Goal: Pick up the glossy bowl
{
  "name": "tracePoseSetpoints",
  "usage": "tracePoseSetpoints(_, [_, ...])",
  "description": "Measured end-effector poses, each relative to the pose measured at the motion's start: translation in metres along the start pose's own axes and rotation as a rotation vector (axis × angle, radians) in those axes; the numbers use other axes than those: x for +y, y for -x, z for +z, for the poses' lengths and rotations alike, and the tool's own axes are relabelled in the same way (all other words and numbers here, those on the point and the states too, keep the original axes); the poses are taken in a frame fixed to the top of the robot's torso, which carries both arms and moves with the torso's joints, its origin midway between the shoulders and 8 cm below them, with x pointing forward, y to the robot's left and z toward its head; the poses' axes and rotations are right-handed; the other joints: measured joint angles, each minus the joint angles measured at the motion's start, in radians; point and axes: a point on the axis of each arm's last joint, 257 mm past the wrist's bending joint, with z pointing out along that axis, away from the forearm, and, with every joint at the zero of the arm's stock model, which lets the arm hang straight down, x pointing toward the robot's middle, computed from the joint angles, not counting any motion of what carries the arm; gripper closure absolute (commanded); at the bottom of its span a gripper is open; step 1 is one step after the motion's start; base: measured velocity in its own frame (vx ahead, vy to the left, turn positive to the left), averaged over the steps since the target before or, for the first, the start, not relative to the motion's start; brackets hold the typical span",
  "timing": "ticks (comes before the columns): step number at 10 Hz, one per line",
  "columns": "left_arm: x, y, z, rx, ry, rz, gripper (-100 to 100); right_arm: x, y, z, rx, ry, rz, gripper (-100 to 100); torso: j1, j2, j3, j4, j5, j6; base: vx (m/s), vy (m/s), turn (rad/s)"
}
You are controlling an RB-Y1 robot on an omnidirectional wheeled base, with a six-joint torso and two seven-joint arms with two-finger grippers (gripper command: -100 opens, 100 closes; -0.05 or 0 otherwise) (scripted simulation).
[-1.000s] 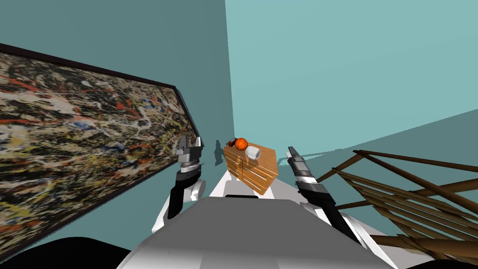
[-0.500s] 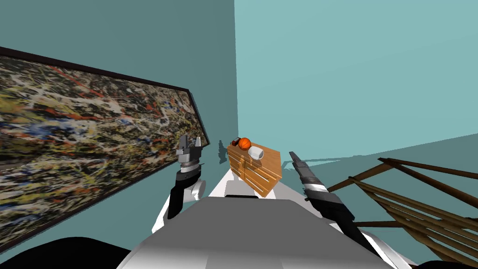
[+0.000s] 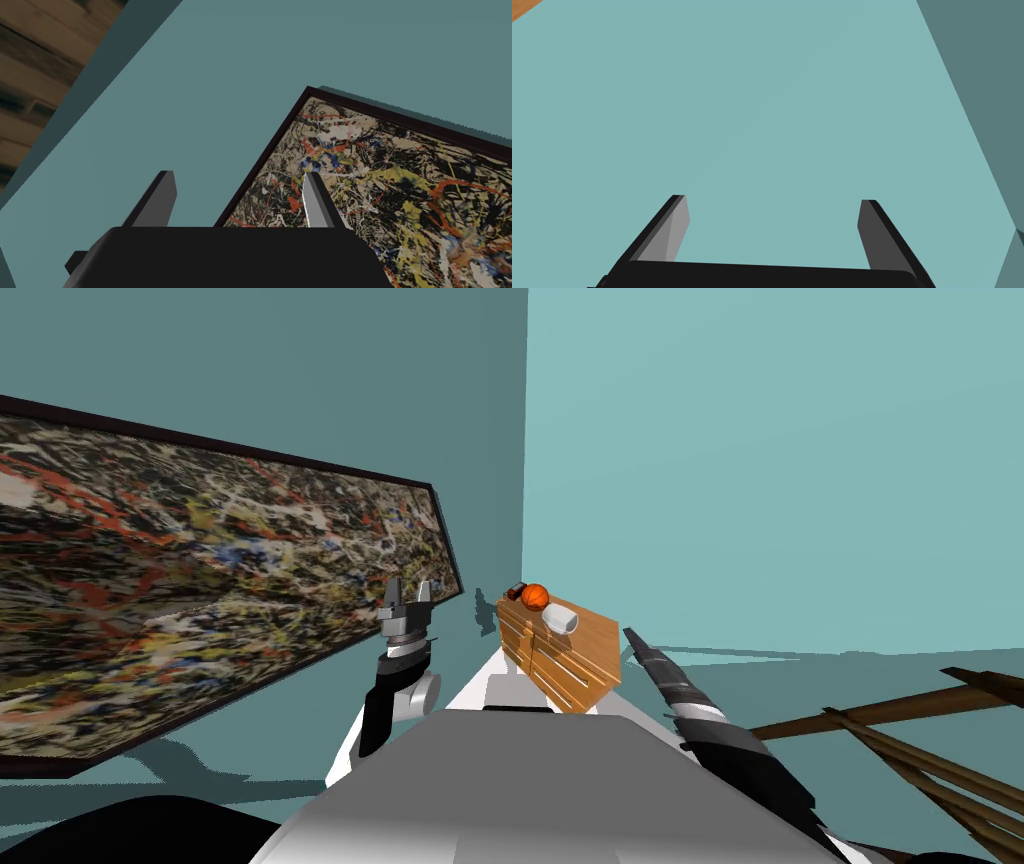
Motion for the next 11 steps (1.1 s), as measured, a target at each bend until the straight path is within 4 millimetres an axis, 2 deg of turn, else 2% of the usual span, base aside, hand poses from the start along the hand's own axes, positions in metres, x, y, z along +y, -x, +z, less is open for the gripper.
tracePoseSetpoints(5, [0.000,0.000,0.000,0.000,0.000,0.000,0,-0.043,-0.016,-0.033,0.100,-0.148,-0.191,-100,0.000,-0.001,-0.001,0.000,0.000,0.001,0.028,0.017,0.195])
tracePoseSetpoints(6, [0.000,0.000,0.000,0.000,0.000,0.000,0,-0.052,-0.017,-0.044,0.127,-0.183,-0.233,-100,0.001,-0.002,-0.001,0.000,0.000,0.000,0.076,0.032,0.484])
tracePoseSetpoints(8, [0.000,0.000,0.000,0.000,0.000,0.000,0,-0.075,-0.022,-0.064,0.192,-0.260,-0.322,-100,0.000,-0.003,-0.002,-0.001,0.000,0.001,0.062,0.016,0.154])
tracePoseSetpoints(9, [0.000,0.000,0.000,0.000,0.000,0.000,0,-0.087,-0.027,-0.077,0.228,-0.295,-0.366,-100,0.001,-0.003,-0.002,-0.001,0.000,0.001,0.090,0.048,0.430])
tracePoseSetpoints(11, [0.000,0.000,0.000,0.000,0.000,0.000,0,-0.109,-0.037,-0.098,0.304,-0.368,-0.452,-100,0.001,-0.005,-0.003,-0.001,0.000,0.001,0.061,0.015,0.093])
